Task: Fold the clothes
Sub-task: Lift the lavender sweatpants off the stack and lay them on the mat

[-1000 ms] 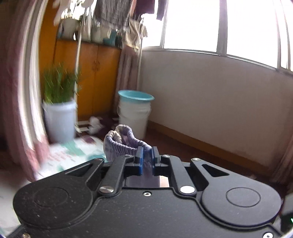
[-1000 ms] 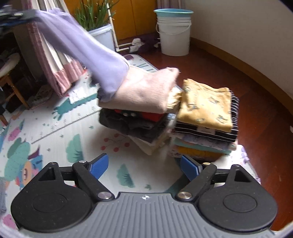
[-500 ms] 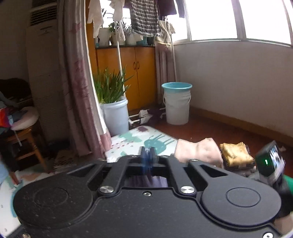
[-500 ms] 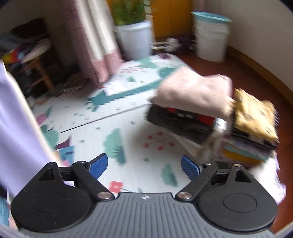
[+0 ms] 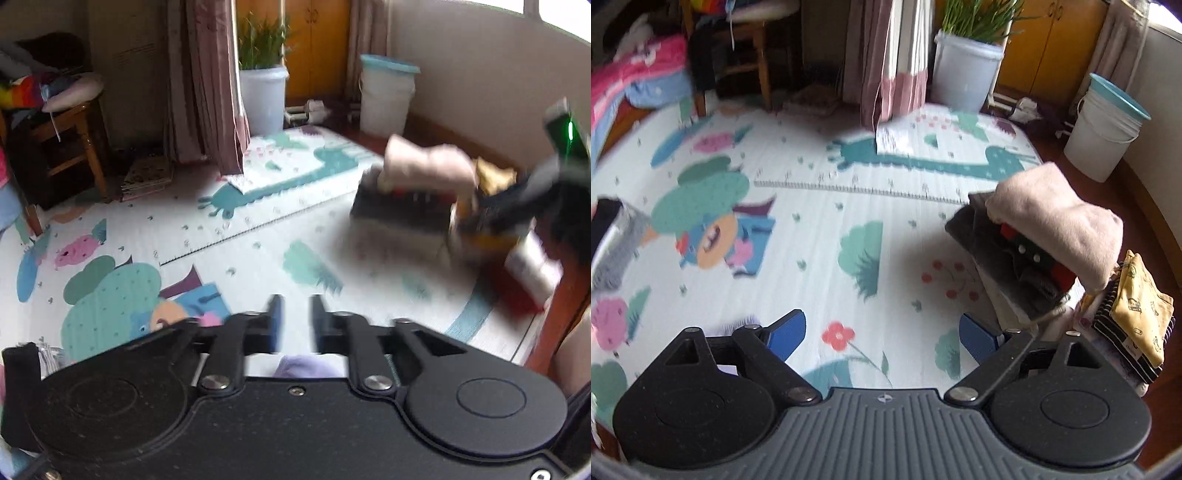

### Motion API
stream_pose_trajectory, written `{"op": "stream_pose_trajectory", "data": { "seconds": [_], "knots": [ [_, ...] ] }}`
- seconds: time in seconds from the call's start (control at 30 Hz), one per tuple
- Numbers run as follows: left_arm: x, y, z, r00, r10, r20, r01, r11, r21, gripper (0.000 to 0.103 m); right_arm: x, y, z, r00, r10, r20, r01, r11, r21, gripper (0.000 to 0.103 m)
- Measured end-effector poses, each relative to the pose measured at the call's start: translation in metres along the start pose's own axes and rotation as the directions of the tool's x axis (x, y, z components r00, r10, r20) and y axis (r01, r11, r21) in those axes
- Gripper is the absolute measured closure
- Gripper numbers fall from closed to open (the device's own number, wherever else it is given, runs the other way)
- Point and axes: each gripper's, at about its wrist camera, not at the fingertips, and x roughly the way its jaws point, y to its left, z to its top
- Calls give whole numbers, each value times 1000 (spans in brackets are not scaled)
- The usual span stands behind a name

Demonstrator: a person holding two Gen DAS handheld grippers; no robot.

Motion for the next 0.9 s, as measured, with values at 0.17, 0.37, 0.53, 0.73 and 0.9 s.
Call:
{"op": "stream_pose_trajectory", "data": {
  "seconds": [0.17,0.37,0.53,0.73,0.9],
  "knots": [
    [30,18,-23,987,-16,-161,0,995,-103,53,21,6,-3,997,27,-70,-24,999,33,13],
    [61,41,-36,957,-7,-289,-22,995,-97,51,41,32,4,990,77,-114,-73,996,42,13],
    [113,53,-67,923,-56,-381,-14,984,-179,49,56,75,5,982,98,-161,-116,988,-107,13],
    [162,54,-90,876,-102,-471,22,985,-173,48,73,108,0,962,141,-234,-194,955,-223,13],
    [194,68,-116,844,-172,-507,54,970,-237,47,88,118,2,956,119,-267,-191,945,-264,13]
  ]
}}
